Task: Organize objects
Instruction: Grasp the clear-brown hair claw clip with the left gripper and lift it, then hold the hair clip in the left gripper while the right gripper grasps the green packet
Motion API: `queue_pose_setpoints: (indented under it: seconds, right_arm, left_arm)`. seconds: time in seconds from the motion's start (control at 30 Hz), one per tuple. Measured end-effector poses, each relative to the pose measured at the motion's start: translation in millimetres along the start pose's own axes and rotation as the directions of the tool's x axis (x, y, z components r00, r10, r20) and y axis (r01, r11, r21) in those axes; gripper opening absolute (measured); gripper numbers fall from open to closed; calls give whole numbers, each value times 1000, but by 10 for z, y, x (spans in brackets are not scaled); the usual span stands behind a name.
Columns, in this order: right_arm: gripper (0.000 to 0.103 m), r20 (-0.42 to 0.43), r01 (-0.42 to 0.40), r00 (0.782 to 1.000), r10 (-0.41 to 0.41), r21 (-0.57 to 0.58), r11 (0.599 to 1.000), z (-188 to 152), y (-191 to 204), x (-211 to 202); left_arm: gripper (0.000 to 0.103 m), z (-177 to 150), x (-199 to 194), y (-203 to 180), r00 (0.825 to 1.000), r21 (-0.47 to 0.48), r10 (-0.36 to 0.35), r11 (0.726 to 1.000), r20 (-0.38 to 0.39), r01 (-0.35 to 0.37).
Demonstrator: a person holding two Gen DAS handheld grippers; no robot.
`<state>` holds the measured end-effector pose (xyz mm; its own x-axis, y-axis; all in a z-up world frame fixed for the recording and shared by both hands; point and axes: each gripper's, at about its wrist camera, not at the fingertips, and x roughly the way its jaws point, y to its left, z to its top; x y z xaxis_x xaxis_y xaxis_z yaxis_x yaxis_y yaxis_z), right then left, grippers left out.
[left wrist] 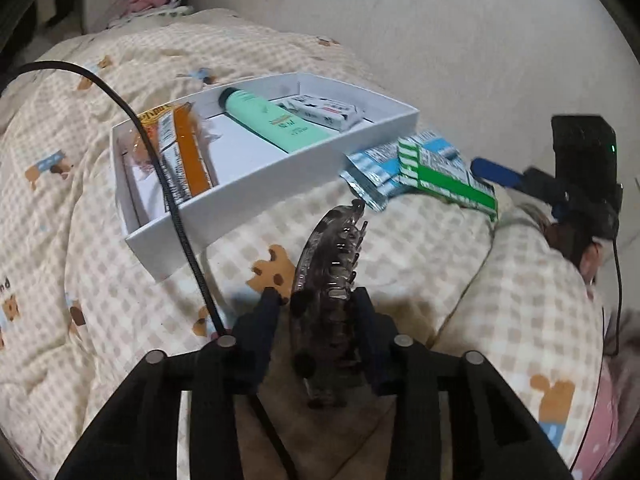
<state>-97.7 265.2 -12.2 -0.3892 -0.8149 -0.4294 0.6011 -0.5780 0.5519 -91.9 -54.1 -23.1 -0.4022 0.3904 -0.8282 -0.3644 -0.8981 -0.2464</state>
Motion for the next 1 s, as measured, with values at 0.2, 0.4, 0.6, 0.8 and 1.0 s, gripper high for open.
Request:
queue_pose_setpoints:
  seconds: [0.2, 0.4, 0.6, 0.8, 1.0]
  right_arm:
    - [76, 1, -1, 1000, 1, 1, 1000, -1, -3, 0]
    - [76, 1, -2, 1000, 2, 1, 1000, -1, -5, 2]
    - [76, 5, -11, 1000, 11, 9, 1000, -3, -13, -1]
    - [76, 8, -20, 1000, 20, 21, 1000, 1, -40, -5]
    - [76, 9, -27, 1000, 27, 29, 999, 0, -62, -8]
  left_arm:
    - [32, 12, -114, -106, 995, -36, 61, 998, 79, -58]
    - [32, -6, -587, -378, 959, -50, 56, 998, 279, -44]
    - [33, -118, -670, -620, 908, -36, 83, 997, 410, -75]
    - [33, -295, -188, -628, 924, -77, 212, 977, 319, -198]
    - [33, -326, -219, -676, 907, -58, 227, 973, 354, -221]
